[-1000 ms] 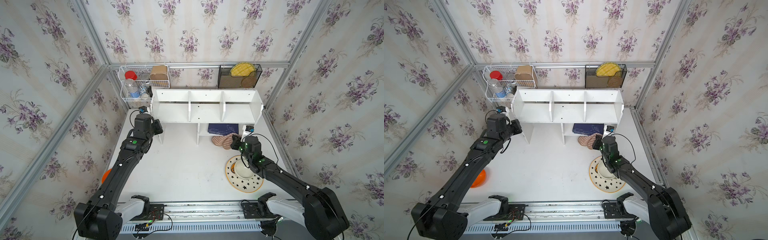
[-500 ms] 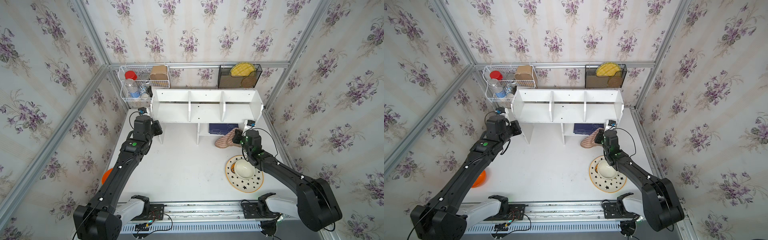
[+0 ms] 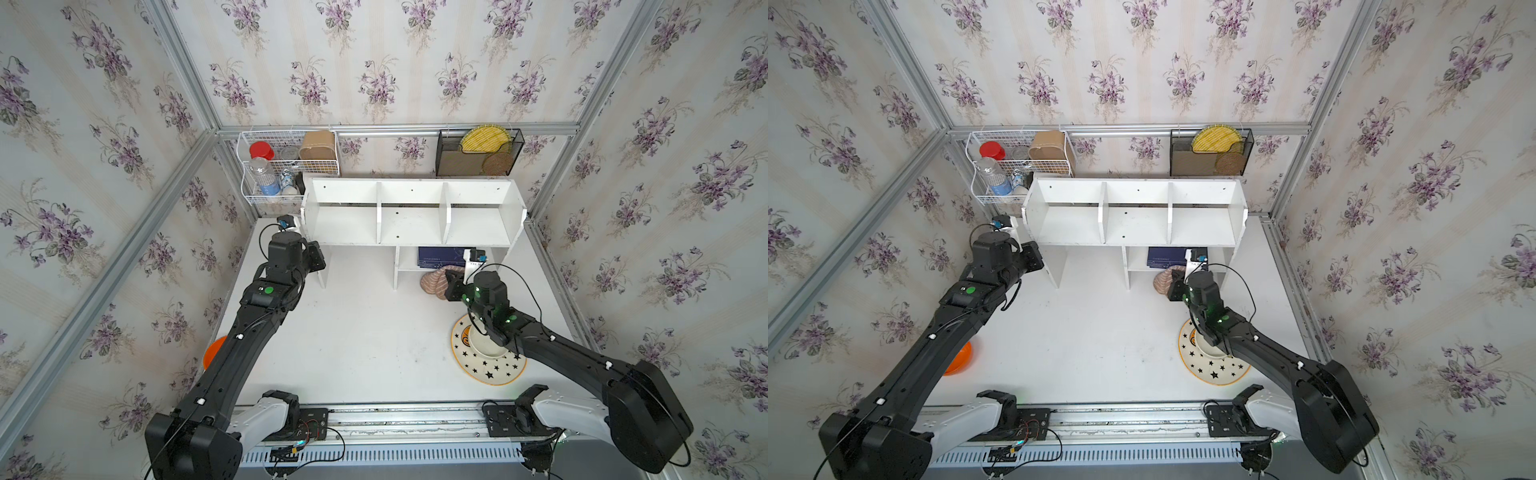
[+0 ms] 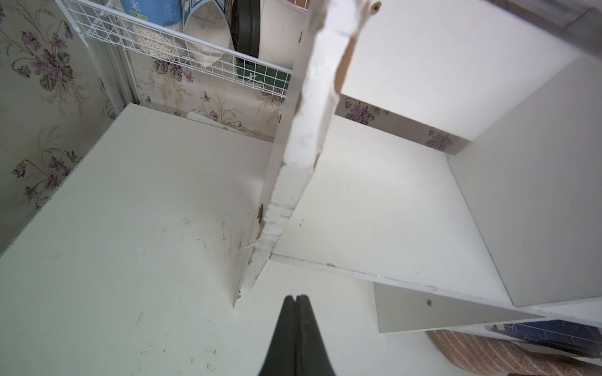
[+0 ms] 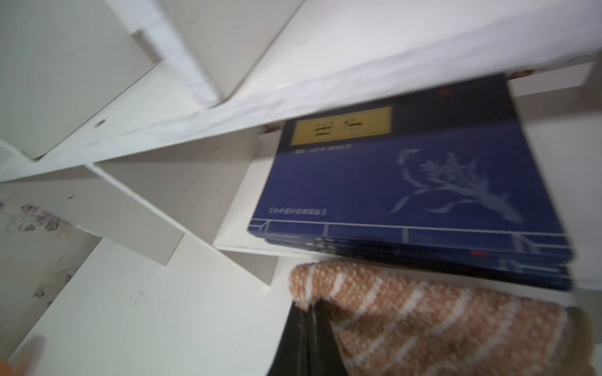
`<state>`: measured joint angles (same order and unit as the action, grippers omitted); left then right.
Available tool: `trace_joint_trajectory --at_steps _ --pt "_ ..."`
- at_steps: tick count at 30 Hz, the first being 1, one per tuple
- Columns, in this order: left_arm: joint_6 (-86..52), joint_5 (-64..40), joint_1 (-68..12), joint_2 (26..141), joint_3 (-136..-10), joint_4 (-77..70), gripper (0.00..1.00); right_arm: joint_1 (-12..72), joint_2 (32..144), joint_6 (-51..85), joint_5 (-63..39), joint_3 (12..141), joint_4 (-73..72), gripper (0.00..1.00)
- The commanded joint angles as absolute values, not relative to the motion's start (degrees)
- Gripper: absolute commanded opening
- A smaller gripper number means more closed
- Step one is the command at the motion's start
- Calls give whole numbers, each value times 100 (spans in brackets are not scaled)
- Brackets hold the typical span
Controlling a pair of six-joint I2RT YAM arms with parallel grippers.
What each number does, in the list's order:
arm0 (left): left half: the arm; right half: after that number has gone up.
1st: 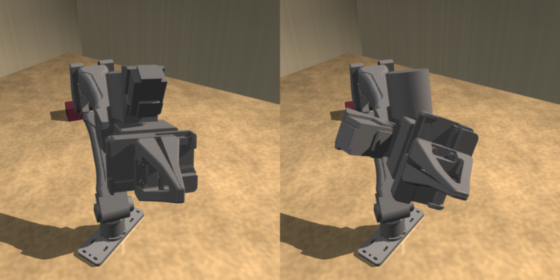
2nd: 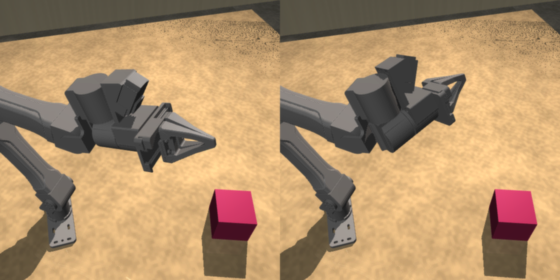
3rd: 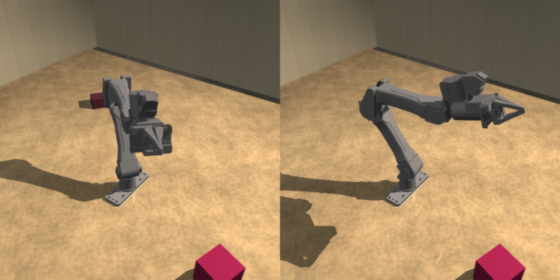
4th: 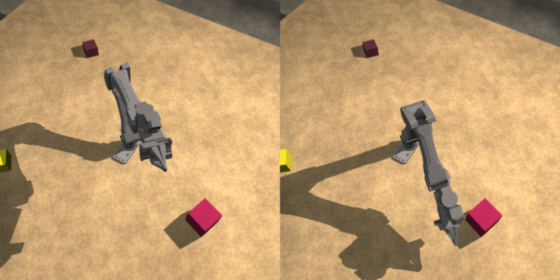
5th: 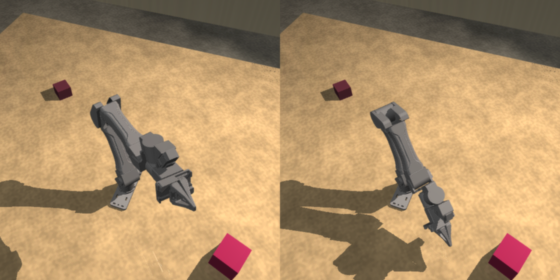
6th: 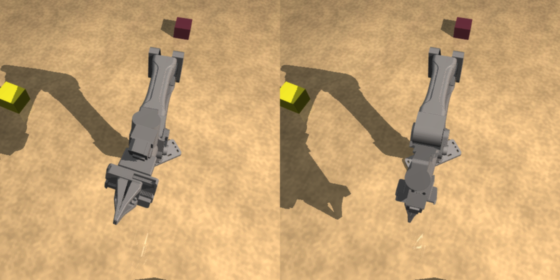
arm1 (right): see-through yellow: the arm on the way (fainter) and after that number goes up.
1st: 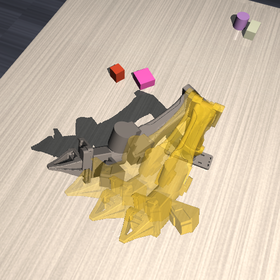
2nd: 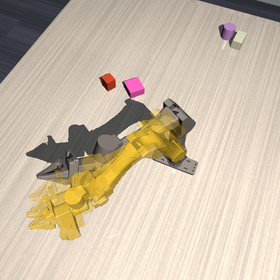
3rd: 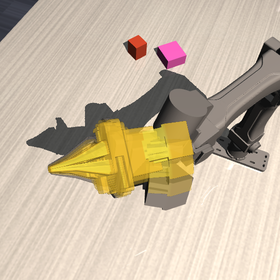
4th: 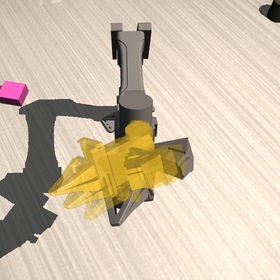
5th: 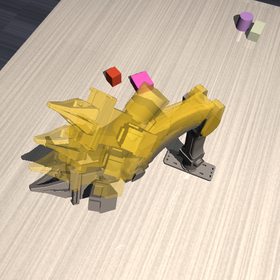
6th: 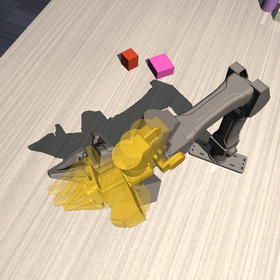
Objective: Wipe the bookshelf clean with a cloth
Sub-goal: Wipe the dust from the shelf.
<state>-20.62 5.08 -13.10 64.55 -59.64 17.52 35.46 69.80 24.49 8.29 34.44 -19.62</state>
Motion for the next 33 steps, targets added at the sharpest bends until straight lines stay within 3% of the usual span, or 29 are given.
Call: trace_joint_trajectory --at_steps 1,5,15,20,29,33 --pt "-2015 509 -1313 6454 -5969 1567 0 3949 7345 2578 1079 3816 -2244 0" --pt "-1964 563 -1317 6377 -5932 1533 0 4287 7512 2448 1194 4307 -2197 0" --pt "-1969 536 -1322 6326 -5845 1465 0 4280 7596 2417 1081 5313 -2308 0" --pt "-1949 584 -1327 6302 -5812 1451 0 4196 7727 2344 1505 5496 -2129 0" --pt "-1911 623 -1345 6252 -5818 1469 0 2339 6382 2461 1438 4682 -1352 0" --pt "-1931 621 -1343 6238 -5818 1459 0 1971 6087 2555 1311 4586 -1103 0"
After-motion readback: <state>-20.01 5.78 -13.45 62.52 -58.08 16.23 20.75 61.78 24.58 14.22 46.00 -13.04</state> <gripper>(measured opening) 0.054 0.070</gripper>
